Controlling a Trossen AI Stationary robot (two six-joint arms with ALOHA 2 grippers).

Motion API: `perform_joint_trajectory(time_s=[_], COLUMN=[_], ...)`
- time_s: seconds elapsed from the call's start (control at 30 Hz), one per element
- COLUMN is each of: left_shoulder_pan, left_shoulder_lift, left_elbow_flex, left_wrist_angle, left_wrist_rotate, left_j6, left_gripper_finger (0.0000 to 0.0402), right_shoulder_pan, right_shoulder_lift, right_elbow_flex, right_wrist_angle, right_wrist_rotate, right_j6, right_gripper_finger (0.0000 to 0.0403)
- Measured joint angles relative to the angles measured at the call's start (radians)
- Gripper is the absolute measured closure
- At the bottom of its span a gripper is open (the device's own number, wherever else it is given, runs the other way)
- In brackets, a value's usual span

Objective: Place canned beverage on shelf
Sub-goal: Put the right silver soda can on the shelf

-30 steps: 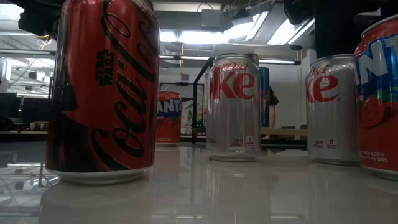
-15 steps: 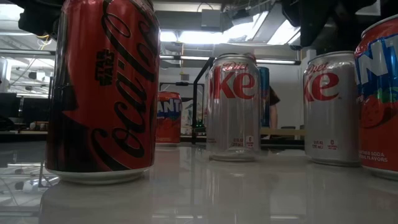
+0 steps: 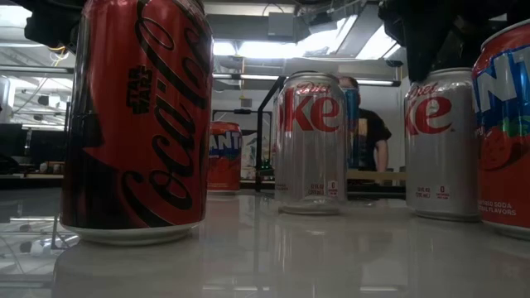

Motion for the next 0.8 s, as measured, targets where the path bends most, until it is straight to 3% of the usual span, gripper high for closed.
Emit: perform_joint_trajectory(time_s=[0.3, 0.6, 0.8], left_shoulder_pan=[0.000, 0.000, 0.000], left_shoulder_lift=[0.000, 0.000, 0.000], left_elbow_flex=[0.000, 0.000, 0.000], left_wrist_angle=[0.000, 0.000, 0.000], left_wrist_rotate=[0.000, 0.000, 0.000], left_j6=[0.000, 0.000, 0.000], left_gripper_finger=[0.0189, 0.0189, 0.0189], right_shoulder_pan=[0.000, 0.001, 0.001], right_shoulder_lift=[0.038, 0.104, 0.113], right_elbow_flex=[0.000, 0.000, 0.000], right_wrist_angle=[0.030, 0.048, 0.048], right_wrist_rotate=[0.000, -0.071, -0.045], right_j6=[0.000, 0.000, -0.010], right_gripper_finger=[0.0015, 0.0018, 0.0068])
